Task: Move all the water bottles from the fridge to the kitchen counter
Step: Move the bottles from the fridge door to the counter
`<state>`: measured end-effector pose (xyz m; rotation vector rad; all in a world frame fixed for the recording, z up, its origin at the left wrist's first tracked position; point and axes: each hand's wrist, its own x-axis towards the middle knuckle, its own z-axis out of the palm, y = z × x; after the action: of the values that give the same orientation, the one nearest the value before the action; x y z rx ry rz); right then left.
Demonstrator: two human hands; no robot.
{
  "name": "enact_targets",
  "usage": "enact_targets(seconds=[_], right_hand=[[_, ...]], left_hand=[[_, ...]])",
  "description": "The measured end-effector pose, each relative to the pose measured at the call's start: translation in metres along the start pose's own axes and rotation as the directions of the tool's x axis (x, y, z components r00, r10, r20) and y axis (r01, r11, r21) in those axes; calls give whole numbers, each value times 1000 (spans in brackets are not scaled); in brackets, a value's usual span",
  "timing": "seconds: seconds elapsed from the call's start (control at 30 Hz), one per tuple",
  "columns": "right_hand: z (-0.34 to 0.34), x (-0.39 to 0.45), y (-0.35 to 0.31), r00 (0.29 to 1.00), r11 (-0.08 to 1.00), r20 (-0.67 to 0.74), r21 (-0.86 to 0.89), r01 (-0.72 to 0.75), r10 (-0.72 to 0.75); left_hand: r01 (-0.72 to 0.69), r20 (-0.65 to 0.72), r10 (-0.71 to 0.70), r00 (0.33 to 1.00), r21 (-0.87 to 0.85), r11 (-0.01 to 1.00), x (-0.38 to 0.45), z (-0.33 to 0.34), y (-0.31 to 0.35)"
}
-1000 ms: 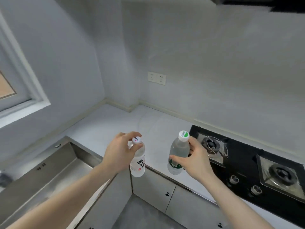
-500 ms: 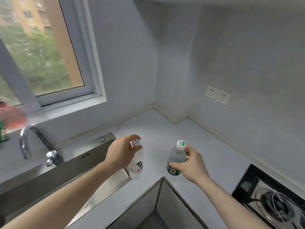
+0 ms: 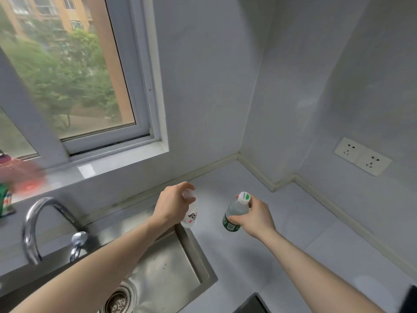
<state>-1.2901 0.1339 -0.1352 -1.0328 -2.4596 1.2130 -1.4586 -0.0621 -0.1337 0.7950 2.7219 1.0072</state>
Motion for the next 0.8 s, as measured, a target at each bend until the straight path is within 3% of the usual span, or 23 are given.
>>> enact_targets(seconds=[0.37,0.8], right_hand=[[50,125,-36,986,990,127,-77,115,-104],[98,219,-66,974,985,210,-125,116,-88]], left_hand=[[133,-50,-129,990,93,987,86,13,-27],[218,-58,-214,975,78,973,164,21,-46]])
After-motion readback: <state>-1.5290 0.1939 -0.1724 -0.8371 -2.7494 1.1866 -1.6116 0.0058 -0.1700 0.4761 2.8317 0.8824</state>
